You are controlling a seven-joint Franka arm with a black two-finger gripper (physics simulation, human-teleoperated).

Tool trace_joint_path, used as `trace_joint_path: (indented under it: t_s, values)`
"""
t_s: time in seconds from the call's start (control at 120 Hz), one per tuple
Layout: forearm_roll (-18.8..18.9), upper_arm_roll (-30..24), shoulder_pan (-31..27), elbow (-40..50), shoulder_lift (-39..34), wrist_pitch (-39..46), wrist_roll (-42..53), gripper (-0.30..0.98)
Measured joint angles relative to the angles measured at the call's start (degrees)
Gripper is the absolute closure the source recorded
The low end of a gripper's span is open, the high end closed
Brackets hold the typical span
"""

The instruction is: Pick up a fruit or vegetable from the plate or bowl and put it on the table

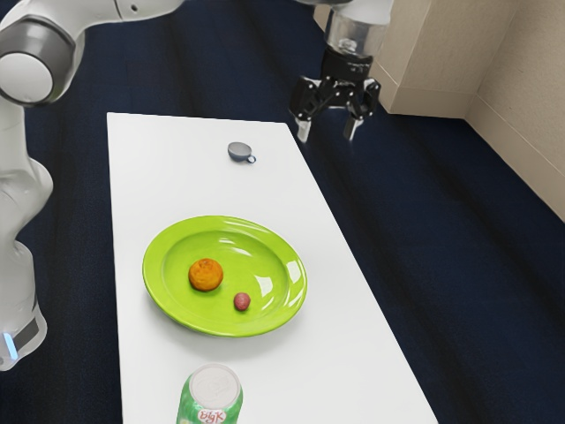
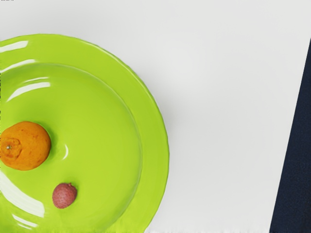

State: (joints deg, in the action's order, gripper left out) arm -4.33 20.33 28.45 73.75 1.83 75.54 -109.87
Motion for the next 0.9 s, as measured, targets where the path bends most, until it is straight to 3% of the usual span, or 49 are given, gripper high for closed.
trace_joint_path:
  t_s: [0.233,0.4,0.492,0.633,0.9]
  values:
    - [-1.0,0.7,0.6,0.5,-2.7,-1.8,4.0,0.00]
    - [-1.9,1.5,0.7,4.0,-2.5,-3.8,13.2,0.00]
    - [-3.7,1.8,1.8,19.6,-9.5,-0.7,18.4,0.00]
    - [-4.7,-1.3,-2.4,42.0,-22.3,9.3,25.1,0.00]
    - [-8.0,-4.3,-4.7,57.5,-25.0,23.7,34.2,0.00]
